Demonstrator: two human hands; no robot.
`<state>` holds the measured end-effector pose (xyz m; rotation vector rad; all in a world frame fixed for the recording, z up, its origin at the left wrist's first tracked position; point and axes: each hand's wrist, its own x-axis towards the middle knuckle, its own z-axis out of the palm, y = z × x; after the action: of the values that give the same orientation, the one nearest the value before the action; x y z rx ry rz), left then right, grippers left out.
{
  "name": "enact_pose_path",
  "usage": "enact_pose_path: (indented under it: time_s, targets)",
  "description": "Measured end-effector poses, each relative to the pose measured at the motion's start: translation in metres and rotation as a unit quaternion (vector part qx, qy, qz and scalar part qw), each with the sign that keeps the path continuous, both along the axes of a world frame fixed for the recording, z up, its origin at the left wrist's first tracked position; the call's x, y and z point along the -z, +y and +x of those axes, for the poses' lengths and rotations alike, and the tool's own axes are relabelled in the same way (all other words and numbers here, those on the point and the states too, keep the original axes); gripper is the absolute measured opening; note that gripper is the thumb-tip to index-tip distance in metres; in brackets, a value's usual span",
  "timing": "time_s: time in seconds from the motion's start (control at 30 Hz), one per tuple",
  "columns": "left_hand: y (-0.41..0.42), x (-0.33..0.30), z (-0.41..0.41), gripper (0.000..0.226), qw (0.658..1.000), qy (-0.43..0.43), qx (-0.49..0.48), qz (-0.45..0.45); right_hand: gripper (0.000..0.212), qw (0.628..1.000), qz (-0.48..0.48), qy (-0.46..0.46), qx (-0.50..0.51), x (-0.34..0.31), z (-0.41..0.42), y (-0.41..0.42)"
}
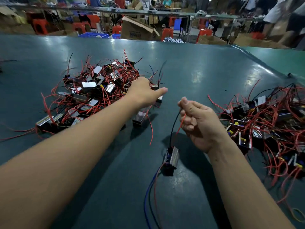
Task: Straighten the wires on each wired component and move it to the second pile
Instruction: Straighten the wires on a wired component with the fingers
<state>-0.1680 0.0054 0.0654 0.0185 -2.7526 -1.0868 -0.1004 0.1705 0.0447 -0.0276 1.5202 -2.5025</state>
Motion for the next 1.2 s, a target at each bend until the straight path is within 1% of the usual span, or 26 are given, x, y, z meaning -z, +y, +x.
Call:
enact_pose_path:
  time_s: [0.07,0.1,0.17,0.23,0.3,0.33,0.37,0.43,0.47,0.5,0.57,0.7,0.77,0.8,0.83,0.9,0.93,0.97,1.0,1.03,1.1,1.13,1.2]
  targets:
    - [-0.006,0.000,-0.009,0.033,0.992,-0.007,-0.004,-0.125,0.020,1.000,-0.002,-0.006,0.006,0.001,-0.001,0.000]
    - [-0.012,0.000,-0.011,0.028,0.986,-0.001,-0.012,-0.168,0.019,1.000,-0.005,-0.010,0.011,0.001,-0.002,0.001]
    - [-0.029,0.000,-0.013,0.022,0.972,0.020,-0.040,-0.229,0.019,1.000,-0.014,-0.020,0.019,0.001,-0.003,0.001]
    - [-0.049,-0.005,-0.013,0.022,0.955,0.061,-0.086,-0.277,0.021,0.999,-0.018,-0.025,0.024,0.002,-0.003,0.000]
    - [-0.075,-0.012,-0.015,0.024,0.928,0.110,-0.121,-0.334,0.021,0.999,-0.016,-0.023,0.025,0.004,-0.003,-0.001]
    - [-0.088,-0.017,-0.017,0.024,0.914,0.111,-0.132,-0.367,0.020,0.999,-0.014,-0.021,0.024,0.005,-0.003,-0.001]
    - [-0.102,-0.021,-0.018,0.024,0.910,0.089,-0.133,-0.383,0.020,1.000,-0.012,-0.018,0.023,0.005,-0.003,-0.002]
    - [-0.123,-0.028,-0.018,0.024,0.929,-0.010,-0.093,-0.358,0.019,1.000,-0.005,-0.015,0.020,0.005,-0.003,-0.003]
    - [-0.128,-0.029,-0.017,0.028,0.937,-0.055,-0.069,-0.339,0.018,1.000,-0.003,-0.014,0.018,0.005,-0.003,-0.004]
    - [-0.130,-0.028,-0.017,0.035,0.941,-0.079,-0.057,-0.325,0.018,1.000,-0.001,-0.015,0.017,0.004,-0.002,-0.005]
    - [-0.130,-0.023,-0.017,0.046,0.944,-0.085,-0.066,-0.312,0.018,1.000,0.004,-0.016,0.014,0.005,-0.002,-0.006]
    - [-0.122,-0.002,-0.013,0.048,0.937,-0.100,-0.089,-0.324,0.019,1.000,0.021,-0.013,0.008,0.006,0.000,-0.008]
    - [-0.117,0.009,-0.009,0.041,0.937,-0.068,-0.113,-0.323,0.019,1.000,0.027,-0.011,0.007,0.006,0.001,-0.008]
    - [-0.116,0.011,-0.008,0.037,0.945,-0.053,-0.129,-0.297,0.019,1.000,0.028,-0.010,0.007,0.006,0.002,-0.008]
    - [-0.116,0.009,-0.009,0.037,0.957,-0.038,-0.144,-0.248,0.019,0.999,0.029,-0.009,0.008,0.006,0.002,-0.007]
    - [-0.120,-0.002,-0.010,0.044,0.981,-0.005,-0.171,-0.091,0.019,0.999,0.031,-0.009,0.010,0.006,0.002,-0.008]
    - [-0.122,-0.012,-0.009,0.046,0.983,0.012,-0.182,0.005,0.019,0.999,0.031,-0.010,0.010,0.006,0.001,-0.008]
    - [-0.124,-0.021,-0.008,0.045,0.978,0.030,-0.185,0.093,0.019,0.999,0.031,-0.011,0.011,0.006,0.001,-0.008]
    - [-0.124,-0.029,-0.006,0.043,0.969,0.050,-0.178,0.161,0.020,0.999,0.032,-0.012,0.011,0.006,0.001,-0.008]
    - [-0.122,-0.037,-0.002,0.043,0.961,0.075,-0.164,0.210,0.020,0.999,0.035,-0.013,0.011,0.006,0.001,-0.008]
    - [-0.114,-0.051,0.007,0.049,0.947,0.127,-0.121,0.271,0.020,0.999,0.041,-0.016,0.012,0.007,0.001,-0.010]
    - [-0.107,-0.056,0.013,0.052,0.944,0.148,-0.094,0.279,0.020,0.999,0.045,-0.018,0.014,0.007,0.000,-0.010]
    - [-0.090,-0.066,0.029,0.049,0.954,0.181,-0.034,0.236,0.020,0.998,0.051,-0.019,0.017,0.008,0.000,-0.012]
